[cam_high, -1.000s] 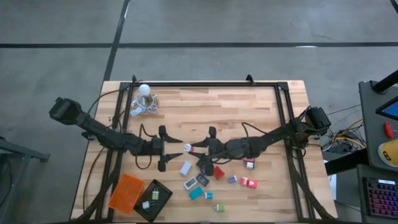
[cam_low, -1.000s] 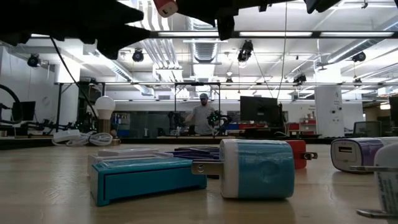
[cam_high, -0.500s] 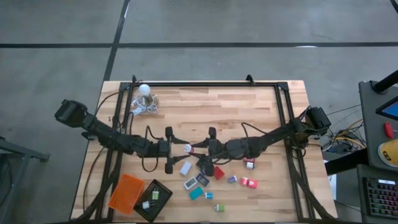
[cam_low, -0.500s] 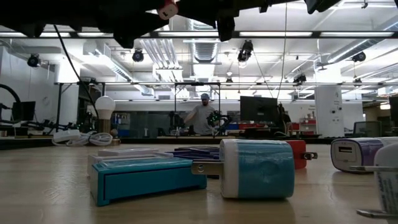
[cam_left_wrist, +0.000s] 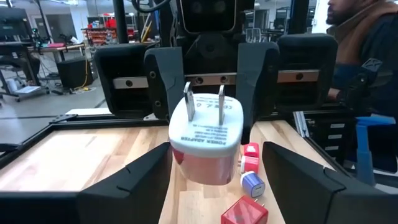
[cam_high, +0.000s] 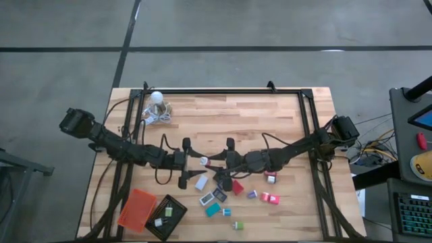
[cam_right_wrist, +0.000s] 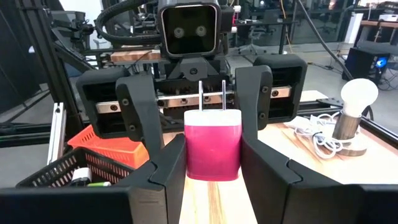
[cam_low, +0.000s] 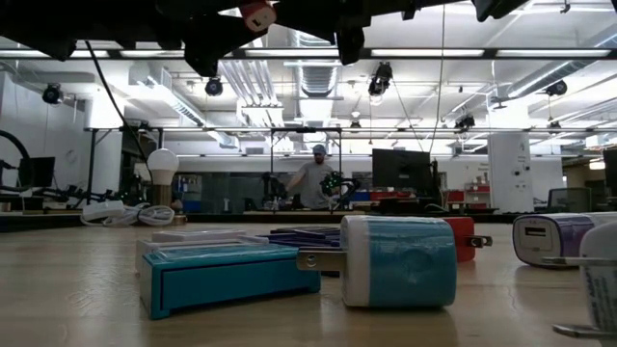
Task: Pick & Place Office items
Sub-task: Put the top pink white charger adapter into the black basket
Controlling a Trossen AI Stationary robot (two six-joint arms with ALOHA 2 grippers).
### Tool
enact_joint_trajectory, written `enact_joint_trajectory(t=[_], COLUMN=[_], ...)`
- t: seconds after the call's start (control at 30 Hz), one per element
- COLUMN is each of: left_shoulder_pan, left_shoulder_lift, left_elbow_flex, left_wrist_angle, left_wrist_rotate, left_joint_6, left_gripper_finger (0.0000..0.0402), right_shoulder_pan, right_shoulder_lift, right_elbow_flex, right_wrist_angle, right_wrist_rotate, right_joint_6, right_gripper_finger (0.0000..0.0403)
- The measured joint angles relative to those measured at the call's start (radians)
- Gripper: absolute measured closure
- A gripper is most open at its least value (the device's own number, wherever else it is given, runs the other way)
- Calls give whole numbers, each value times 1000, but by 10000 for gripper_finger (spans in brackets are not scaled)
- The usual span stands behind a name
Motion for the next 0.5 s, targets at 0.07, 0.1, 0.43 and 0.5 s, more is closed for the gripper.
enact_joint_trajectory(t=[0.07,0.1,0.43,0.5], left_shoulder_pan=[3,4,12,14], left_shoulder_lift=[0,0,0,0], left_elbow_flex=[0,0,-1,-1], left_wrist_angle=[0,0,-22,-22], left_wrist_rotate=[0,0,0,4], left_joint_6=[-5,-5,-6,-6], left_gripper_finger=[150,153,253,275], right_shoulder_pan=[0,0,0,0], right_shoulder_lift=[0,0,0,0], right_elbow_flex=[0,0,0,0], right_wrist_angle=[0,-1,-2,-2], right_wrist_rotate=[0,0,-1,0], right_joint_6=[0,0,-2,-4], right_gripper_finger=[273,273,273,273])
